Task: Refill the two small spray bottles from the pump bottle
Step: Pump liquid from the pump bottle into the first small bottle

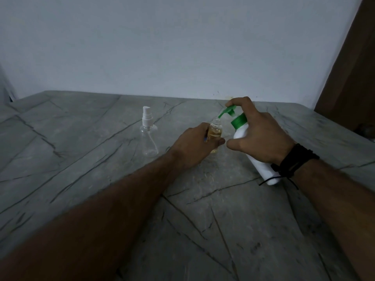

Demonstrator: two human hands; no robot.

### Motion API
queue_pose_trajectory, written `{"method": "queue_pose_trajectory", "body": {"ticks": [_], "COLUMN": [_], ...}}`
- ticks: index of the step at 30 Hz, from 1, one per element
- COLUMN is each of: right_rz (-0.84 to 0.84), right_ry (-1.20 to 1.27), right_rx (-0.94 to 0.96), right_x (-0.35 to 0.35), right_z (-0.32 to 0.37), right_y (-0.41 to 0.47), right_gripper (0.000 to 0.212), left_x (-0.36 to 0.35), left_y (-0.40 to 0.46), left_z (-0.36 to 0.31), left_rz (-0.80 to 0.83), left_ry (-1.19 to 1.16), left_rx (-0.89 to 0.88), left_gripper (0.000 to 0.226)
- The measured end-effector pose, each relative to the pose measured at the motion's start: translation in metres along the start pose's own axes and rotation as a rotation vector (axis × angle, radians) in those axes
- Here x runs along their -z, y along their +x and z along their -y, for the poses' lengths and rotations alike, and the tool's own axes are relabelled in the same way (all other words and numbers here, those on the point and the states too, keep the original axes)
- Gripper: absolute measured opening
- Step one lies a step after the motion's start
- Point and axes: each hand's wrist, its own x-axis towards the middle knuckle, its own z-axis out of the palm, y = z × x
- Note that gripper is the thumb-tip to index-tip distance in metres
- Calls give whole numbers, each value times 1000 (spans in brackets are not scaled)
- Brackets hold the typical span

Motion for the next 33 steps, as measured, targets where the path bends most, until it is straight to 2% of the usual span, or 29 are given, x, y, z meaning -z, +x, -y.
{"method": "queue_pose_trajectory", "body": {"ticks": [33], "right_rz": [-8], "right_ry": [25], "right_rx": [10], "right_x": [1], "right_z": [-1], "right_y": [-2], "right_gripper": [75], "left_x": [-1], "left_y": [0], "left_z": [-2], "left_rz": [10], "left_ry": [22], "left_rx": [17], "left_gripper": [50]}}
